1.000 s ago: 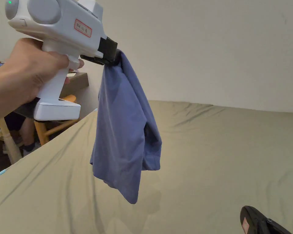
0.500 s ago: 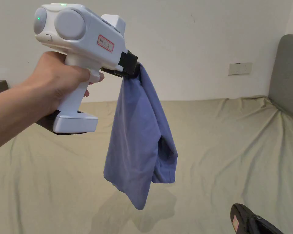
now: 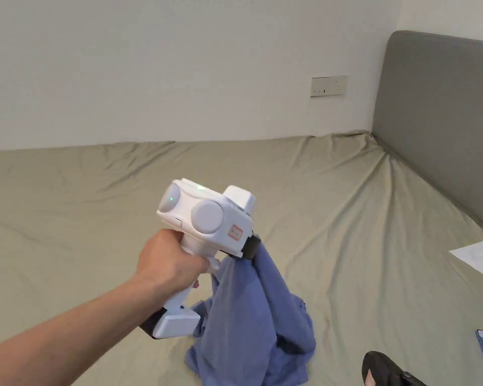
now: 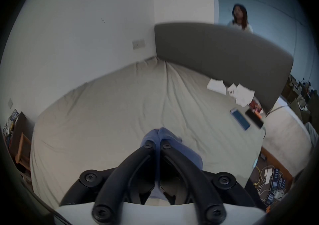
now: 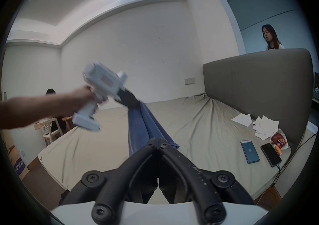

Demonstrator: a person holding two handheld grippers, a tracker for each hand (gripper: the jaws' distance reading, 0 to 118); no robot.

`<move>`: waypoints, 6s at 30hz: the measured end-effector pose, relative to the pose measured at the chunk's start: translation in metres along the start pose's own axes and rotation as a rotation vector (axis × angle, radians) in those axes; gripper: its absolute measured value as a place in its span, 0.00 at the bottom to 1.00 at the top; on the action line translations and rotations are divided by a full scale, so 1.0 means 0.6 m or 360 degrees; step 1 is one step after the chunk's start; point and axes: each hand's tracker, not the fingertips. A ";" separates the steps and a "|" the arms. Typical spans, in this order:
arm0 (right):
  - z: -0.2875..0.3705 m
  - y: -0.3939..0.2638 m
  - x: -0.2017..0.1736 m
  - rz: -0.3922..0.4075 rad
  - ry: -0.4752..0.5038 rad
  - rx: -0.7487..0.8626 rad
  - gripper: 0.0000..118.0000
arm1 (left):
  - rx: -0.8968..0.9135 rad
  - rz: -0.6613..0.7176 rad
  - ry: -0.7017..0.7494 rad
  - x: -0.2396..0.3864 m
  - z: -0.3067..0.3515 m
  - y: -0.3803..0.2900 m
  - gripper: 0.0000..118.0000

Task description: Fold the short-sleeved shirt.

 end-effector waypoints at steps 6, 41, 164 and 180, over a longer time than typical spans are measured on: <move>0.000 -0.016 0.034 -0.0031 -0.0059 -0.0050 0.00 | -0.0218 -0.0093 0.0136 0.024 -0.169 -0.086 0.03; -0.043 -0.030 -0.084 0.0175 0.0102 -0.0043 0.01 | 0.0768 0.0633 0.0793 0.041 0.469 -0.589 0.00; -0.371 0.422 0.034 0.0383 -0.0036 -0.0217 0.05 | 0.0632 0.0558 0.0927 -0.375 0.417 -0.233 0.13; -0.524 0.581 0.014 0.0384 -0.0125 -0.0077 0.05 | 0.0653 0.0527 0.1021 -0.515 0.395 -0.011 0.13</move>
